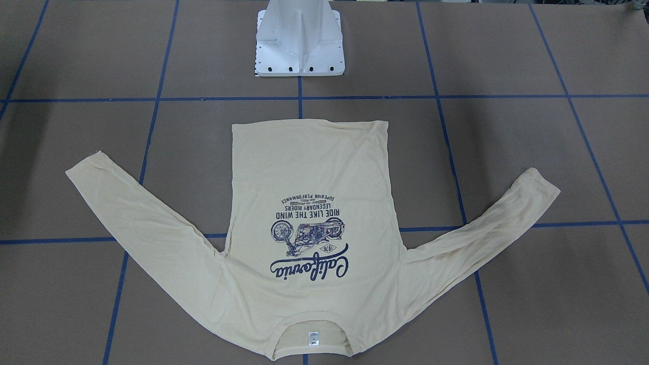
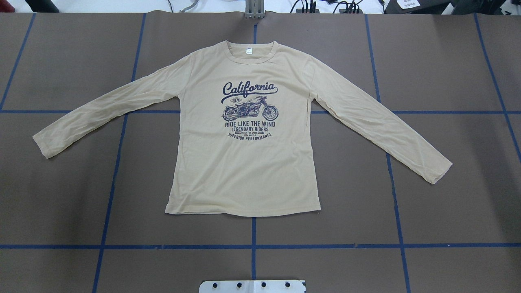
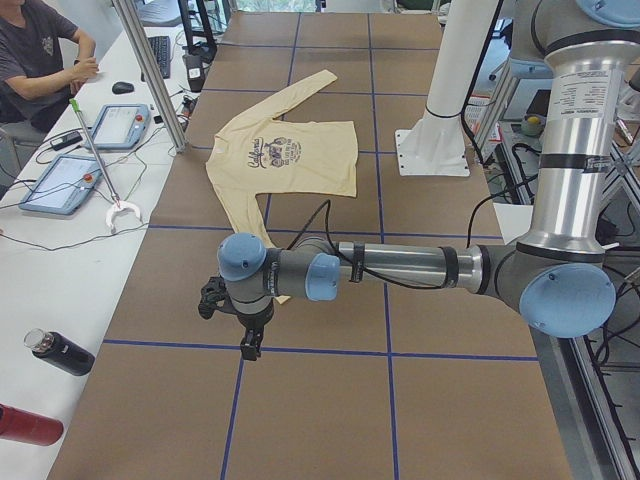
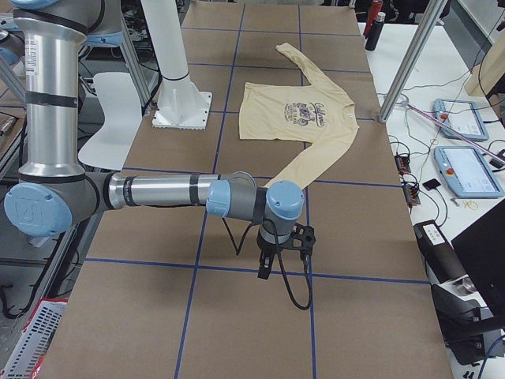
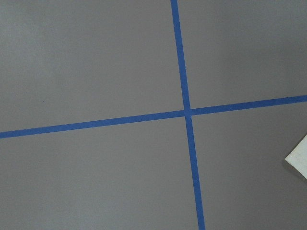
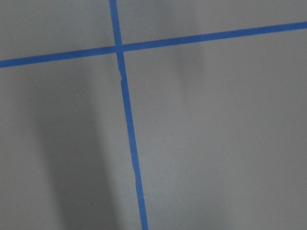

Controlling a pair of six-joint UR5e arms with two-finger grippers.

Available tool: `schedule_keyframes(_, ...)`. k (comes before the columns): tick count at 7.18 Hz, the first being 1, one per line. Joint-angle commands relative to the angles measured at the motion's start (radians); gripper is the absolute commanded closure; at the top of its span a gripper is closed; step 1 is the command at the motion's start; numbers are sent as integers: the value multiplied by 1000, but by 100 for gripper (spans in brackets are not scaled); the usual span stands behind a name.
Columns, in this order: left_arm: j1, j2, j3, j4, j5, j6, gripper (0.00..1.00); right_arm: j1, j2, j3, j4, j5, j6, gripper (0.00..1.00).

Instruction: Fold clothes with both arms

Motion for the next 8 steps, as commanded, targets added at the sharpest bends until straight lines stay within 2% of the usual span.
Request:
schedule_keyframes(1,0,-1,-1,-3,0,1,0,-3,7,2,4,3,2,0)
schedule_keyframes(3,-2,-4,-10,-6,0,2,0,-12,22,8,6,6,1,0)
schedule_keyframes(5,2,-71,-3,-8,-2,2,0,-102,141,36,4,4,1,0)
schedule_keyframes(6,5,-90,6,-38,2,14,0,-227,183,65,4,-15,2,0)
schedule_keyframes(7,26,-93,8,-158,-26,10,0,-262,253,68,8,-34,62,0)
schedule_keyframes(8,63,-84,38,-219,-79,7,0,-287,266,65,55,-28,111,0)
